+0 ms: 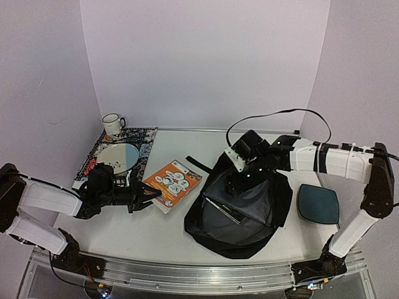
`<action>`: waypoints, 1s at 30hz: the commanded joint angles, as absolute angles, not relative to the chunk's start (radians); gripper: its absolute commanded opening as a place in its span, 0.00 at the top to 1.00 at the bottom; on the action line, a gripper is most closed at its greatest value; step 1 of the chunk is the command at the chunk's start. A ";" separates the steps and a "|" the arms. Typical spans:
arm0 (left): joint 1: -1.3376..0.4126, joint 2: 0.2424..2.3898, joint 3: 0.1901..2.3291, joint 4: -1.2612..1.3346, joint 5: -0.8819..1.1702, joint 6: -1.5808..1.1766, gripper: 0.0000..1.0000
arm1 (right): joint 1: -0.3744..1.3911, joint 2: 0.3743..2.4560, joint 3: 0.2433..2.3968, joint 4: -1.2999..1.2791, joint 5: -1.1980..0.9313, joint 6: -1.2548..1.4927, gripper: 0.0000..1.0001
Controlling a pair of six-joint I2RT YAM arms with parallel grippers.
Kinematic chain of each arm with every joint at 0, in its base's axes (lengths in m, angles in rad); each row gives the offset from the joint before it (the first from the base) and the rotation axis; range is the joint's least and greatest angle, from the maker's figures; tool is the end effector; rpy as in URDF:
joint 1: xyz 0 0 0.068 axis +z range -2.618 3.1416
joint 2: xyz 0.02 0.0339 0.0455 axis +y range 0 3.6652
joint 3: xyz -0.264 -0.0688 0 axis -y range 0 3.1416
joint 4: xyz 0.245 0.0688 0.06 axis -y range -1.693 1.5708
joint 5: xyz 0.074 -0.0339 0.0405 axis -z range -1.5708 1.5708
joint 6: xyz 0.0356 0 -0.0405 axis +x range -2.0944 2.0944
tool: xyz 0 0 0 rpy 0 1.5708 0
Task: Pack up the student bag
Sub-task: Open the largest pocket of the student bag.
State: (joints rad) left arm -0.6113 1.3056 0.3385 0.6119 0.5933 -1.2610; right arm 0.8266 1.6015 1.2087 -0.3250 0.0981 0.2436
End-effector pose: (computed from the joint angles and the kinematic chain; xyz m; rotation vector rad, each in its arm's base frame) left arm 0.1821 -0.1519 0.1646 -0.2683 2.3158 -1.6906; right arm 0.2463 0.2623 0.2671 -0.6182 2.2408 0.4403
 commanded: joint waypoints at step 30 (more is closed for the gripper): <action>-0.607 1.173 0.455 0.547 0.733 -1.190 1.00 | 1.009 1.961 1.398 -0.505 0.467 0.168 0.98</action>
